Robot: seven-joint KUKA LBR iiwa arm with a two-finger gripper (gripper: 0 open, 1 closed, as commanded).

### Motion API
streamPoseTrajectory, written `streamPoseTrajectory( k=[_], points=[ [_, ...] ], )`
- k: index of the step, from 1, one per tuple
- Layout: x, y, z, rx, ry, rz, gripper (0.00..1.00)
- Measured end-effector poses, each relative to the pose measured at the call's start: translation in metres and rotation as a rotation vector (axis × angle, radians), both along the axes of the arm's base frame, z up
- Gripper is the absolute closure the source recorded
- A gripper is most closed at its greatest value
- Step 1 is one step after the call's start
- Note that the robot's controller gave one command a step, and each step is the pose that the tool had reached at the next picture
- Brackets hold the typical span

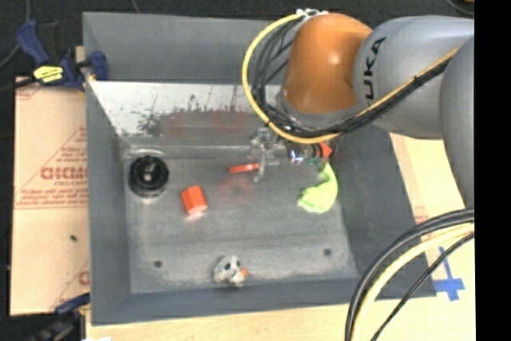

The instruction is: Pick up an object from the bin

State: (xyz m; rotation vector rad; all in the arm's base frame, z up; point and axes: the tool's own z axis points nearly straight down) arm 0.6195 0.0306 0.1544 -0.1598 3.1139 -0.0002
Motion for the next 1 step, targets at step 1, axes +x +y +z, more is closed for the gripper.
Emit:
streamPoseTrajectory(
  k=[1],
  points=[
    [-0.0053,0.0093,0.0784,-0.002,0.002,0.006,1.0]
  ],
)
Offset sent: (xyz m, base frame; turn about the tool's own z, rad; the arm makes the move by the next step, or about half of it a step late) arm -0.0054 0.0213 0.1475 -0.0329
